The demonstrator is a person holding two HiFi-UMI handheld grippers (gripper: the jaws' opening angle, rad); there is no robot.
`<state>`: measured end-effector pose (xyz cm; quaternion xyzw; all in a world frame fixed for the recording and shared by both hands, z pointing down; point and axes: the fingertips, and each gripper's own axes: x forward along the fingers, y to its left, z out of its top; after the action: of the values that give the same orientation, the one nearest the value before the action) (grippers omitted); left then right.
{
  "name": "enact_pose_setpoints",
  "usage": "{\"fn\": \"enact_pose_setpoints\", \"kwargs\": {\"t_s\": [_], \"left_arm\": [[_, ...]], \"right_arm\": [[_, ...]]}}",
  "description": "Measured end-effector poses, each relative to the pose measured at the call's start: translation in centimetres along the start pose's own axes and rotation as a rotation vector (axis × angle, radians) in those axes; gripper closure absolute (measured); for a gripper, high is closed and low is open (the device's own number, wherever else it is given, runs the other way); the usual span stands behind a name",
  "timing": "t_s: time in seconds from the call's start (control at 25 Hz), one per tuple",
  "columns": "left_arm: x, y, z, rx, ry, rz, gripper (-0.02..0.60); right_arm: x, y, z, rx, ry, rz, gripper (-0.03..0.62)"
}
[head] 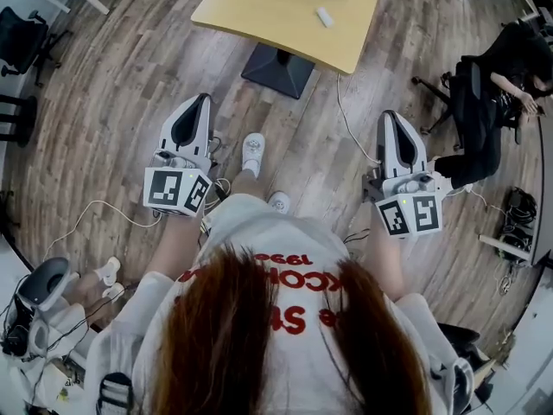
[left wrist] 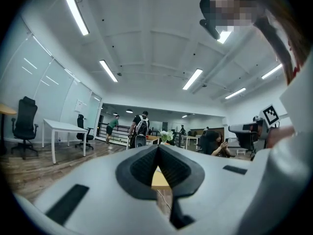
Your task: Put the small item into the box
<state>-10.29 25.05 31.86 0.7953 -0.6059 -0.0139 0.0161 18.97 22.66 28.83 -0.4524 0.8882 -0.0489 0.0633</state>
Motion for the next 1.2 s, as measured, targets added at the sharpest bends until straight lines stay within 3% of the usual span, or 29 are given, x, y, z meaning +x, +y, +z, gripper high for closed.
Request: {"fn": "enact_pose_setpoints", "kwargs": {"t_s": [0.28,0.72,0.92,1.2], "left_arm": [[5.0,2.1,-0.2,-0.003,-0.013,-0.026,0.574],[15.0,9.5,2.2,-0.006,-0.058,-0.096,0.575],[17.6,11.5,2.1,-0.022,-0.058,-0.146,0.574],[20.1,12.6,0.5,-0.048,-0.015,-0.16,0.574]], "right_arm": [[4.4,-2.2,-0.3,0.007,0.008,-0.027,0.589],[14.9,-3.6,1.1,-0.009,-0.012,-0.075,0.589],[17.1,-3.8,0.6,-0.001,-0.004,-0.113,0.589],[18.3,-5.8,-1.1,0.034,0.037,-0.158,0.589]]}}
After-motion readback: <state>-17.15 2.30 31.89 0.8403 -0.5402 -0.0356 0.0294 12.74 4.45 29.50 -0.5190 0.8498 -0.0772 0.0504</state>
